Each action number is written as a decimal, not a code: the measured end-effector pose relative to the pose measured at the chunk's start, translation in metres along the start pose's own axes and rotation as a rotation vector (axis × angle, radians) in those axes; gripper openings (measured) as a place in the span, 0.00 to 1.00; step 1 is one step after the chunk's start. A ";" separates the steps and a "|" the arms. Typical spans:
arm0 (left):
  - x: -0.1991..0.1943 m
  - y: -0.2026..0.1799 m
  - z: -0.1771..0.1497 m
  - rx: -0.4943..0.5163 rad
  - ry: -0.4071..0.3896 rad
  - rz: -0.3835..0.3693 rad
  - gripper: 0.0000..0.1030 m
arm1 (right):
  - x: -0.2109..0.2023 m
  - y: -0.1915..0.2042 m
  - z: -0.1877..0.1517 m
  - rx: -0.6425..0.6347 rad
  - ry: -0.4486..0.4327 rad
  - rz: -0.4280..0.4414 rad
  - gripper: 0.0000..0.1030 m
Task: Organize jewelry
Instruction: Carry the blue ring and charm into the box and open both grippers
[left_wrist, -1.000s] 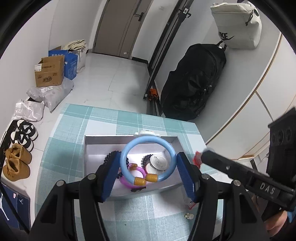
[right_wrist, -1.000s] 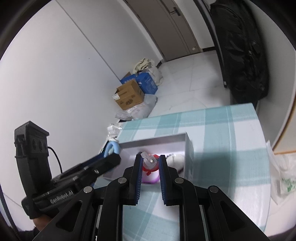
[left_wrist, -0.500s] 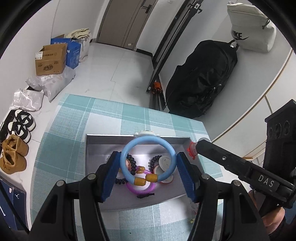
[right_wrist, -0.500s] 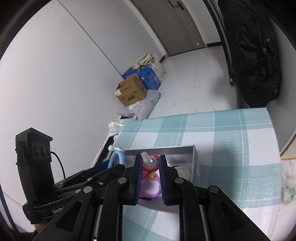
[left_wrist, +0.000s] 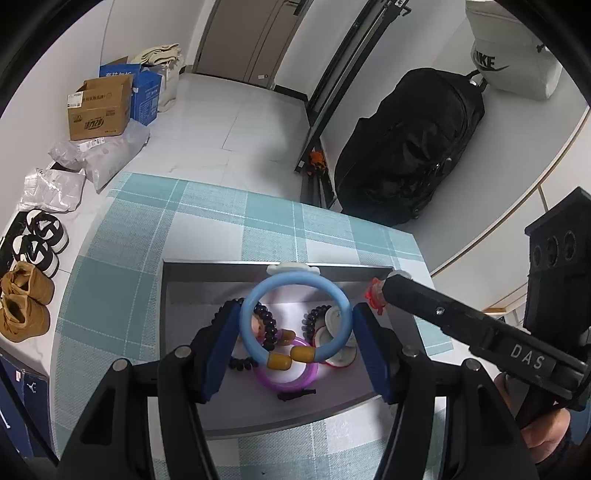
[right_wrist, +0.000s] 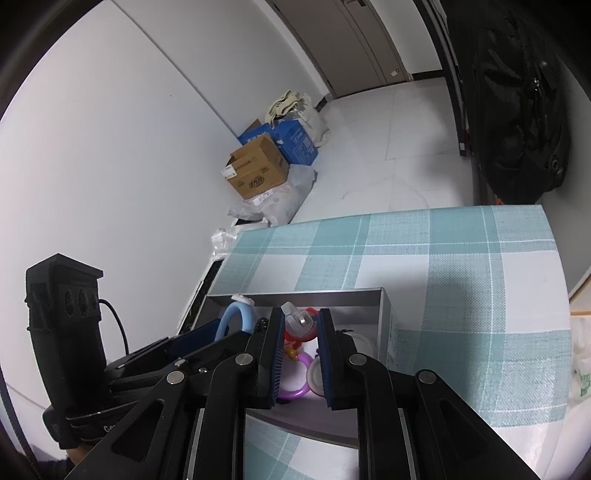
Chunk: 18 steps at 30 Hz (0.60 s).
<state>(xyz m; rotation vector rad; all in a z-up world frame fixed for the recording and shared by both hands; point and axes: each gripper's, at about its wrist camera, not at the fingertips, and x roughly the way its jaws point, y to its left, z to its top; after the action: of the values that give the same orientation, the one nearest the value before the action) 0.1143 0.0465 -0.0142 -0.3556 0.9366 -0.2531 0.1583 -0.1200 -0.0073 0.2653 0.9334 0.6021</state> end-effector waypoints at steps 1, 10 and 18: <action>0.000 0.000 0.000 -0.003 0.000 -0.006 0.56 | -0.001 0.000 0.000 -0.001 0.005 -0.002 0.16; 0.001 -0.001 -0.001 -0.016 0.013 -0.034 0.64 | -0.006 -0.002 -0.003 0.010 0.017 -0.005 0.18; -0.009 -0.003 -0.004 0.004 -0.026 -0.025 0.65 | -0.019 0.001 -0.007 -0.009 0.002 -0.033 0.59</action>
<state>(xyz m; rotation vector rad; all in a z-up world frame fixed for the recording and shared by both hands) 0.1057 0.0461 -0.0085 -0.3667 0.9067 -0.2728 0.1437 -0.1304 0.0023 0.2407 0.9355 0.5761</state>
